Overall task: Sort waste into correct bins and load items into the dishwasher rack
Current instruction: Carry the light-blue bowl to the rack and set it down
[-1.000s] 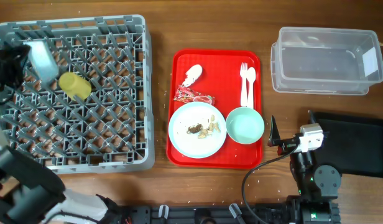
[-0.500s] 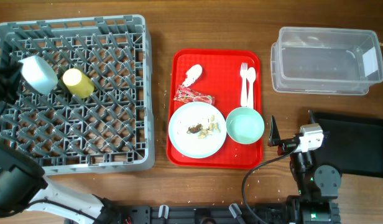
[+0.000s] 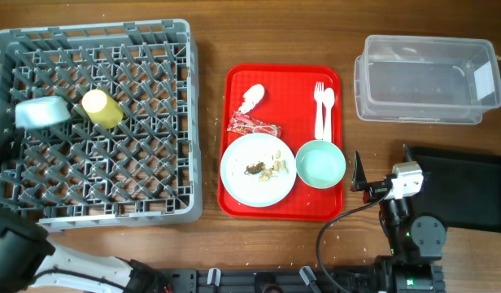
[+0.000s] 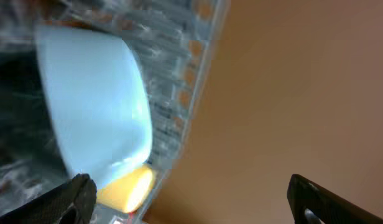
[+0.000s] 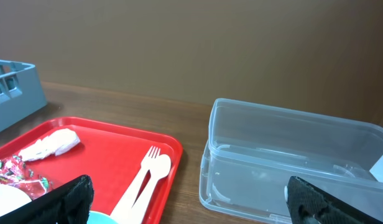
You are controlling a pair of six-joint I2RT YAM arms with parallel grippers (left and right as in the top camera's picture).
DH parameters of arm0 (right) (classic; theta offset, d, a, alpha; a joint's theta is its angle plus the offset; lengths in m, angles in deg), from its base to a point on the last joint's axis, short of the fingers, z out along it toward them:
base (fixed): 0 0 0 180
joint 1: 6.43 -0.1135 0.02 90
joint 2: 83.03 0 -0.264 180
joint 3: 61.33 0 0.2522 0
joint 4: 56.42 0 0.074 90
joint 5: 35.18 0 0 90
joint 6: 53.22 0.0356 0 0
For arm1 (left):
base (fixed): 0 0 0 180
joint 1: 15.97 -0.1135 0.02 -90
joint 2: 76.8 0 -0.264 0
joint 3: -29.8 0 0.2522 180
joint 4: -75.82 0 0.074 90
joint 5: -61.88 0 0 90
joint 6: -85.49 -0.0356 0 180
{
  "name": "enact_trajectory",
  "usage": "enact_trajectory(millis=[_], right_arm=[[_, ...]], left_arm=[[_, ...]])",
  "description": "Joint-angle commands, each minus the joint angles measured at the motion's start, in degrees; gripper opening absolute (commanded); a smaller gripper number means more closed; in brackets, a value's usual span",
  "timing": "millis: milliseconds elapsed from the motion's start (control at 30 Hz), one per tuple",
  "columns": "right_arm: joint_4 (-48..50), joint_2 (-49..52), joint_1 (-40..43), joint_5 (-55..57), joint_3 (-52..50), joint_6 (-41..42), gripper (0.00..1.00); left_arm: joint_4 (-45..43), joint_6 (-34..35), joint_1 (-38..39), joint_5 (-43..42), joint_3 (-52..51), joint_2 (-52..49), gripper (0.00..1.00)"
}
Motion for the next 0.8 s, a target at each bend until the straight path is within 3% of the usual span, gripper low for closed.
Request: enact_trajectory(millis=[0, 67, 133, 167, 200, 300, 500, 767], right_arm=[[0.22, -0.22, -0.24, 0.74, -0.04, -0.66, 1.0], [0.22, -0.2, -0.24, 0.74, -0.04, -0.61, 1.0], [0.22, -0.2, -0.24, 0.74, -0.04, -0.63, 1.0], [0.22, -0.2, -0.24, 0.76, -0.04, -0.63, 1.0], [0.22, -0.2, -0.24, 0.74, -0.04, -0.63, 1.0], [0.22, -0.2, -0.24, 0.74, -0.04, -0.61, 1.0], [0.22, -0.22, -0.24, 0.74, -0.04, -0.63, 1.0], [0.22, -0.22, -0.24, 0.74, -0.04, -0.61, 1.0]], left_arm=[[8.15, -4.94, -1.73, 23.06, -0.09, 10.86, 1.0], [10.84, -4.94, -0.85, 31.67, -0.09, 15.13, 0.98], [10.91, -4.92, 1.75, 34.25, -0.09, 19.47, 0.52], [10.75, -4.92, 2.71, 34.25, -0.09, 20.5, 0.16], [10.43, -4.92, 4.33, 34.27, -0.09, 21.73, 0.04], [7.28, -6.23, 11.45, 38.62, -0.09, 23.17, 0.04], [2.78, -8.59, 29.03, 77.9, -0.11, 16.83, 0.04], [1.75, -9.86, 30.69, 79.62, -0.11, 7.63, 0.04]])
